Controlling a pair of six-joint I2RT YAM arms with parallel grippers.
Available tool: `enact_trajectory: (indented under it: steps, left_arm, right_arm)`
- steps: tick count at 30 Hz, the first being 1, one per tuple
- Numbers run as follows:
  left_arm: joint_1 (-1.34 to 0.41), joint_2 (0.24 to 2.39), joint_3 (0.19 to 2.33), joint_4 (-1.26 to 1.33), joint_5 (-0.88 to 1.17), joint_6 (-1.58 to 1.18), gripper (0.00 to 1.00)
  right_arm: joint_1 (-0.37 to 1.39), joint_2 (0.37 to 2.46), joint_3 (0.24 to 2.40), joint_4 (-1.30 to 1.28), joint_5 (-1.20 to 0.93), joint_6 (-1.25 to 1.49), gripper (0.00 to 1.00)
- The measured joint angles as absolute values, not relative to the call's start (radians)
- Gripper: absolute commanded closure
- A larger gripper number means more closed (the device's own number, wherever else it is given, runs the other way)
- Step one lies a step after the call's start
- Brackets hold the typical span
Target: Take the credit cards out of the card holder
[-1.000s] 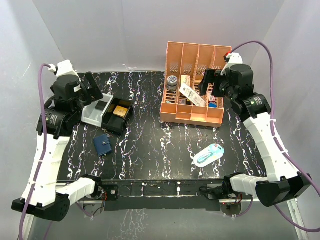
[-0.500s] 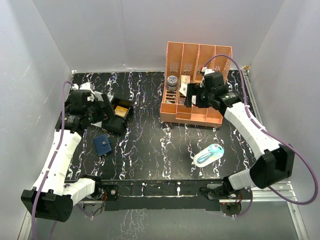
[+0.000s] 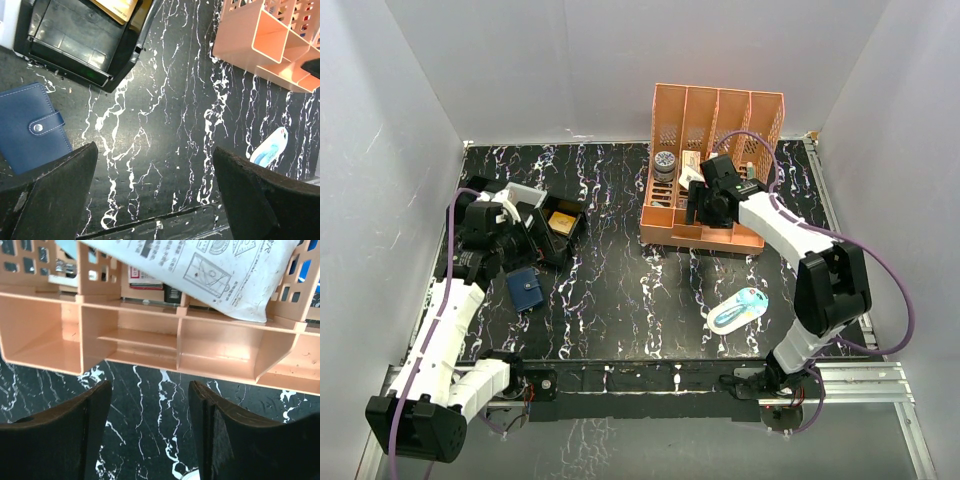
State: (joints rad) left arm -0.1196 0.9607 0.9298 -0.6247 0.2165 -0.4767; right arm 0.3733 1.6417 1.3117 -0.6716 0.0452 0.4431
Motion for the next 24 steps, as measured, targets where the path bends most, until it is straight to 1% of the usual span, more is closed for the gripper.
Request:
enact_trajectory:
  steps: [4, 11, 15, 19, 24]
  left_arm:
    - [-0.119, 0.946, 0.918, -0.616, 0.243, -0.484, 0.01]
    - [-0.118, 0.936, 0.916, -0.614, 0.256, -0.493, 0.01]
    - [-0.115, 0.921, 0.916, -0.615, 0.256, -0.496, 0.01]
    - [-0.113, 0.910, 0.916, -0.619, 0.256, -0.498, 0.01]
    - [-0.113, 0.909, 0.916, -0.620, 0.257, -0.501, 0.01]
  right_arm:
    - [0.373, 1.686, 1.312, -0.649, 0.090, 0.471, 0.47]
    - [0.373, 1.739, 1.313, -0.614, 0.144, 0.505, 0.55]
    - [0.374, 1.742, 1.318, -0.601, 0.187, 0.522, 0.56]
    - [0.374, 1.742, 1.320, -0.573, 0.236, 0.533, 0.60]
    - [0.374, 1.759, 1.325, -0.548, 0.277, 0.559, 0.73]
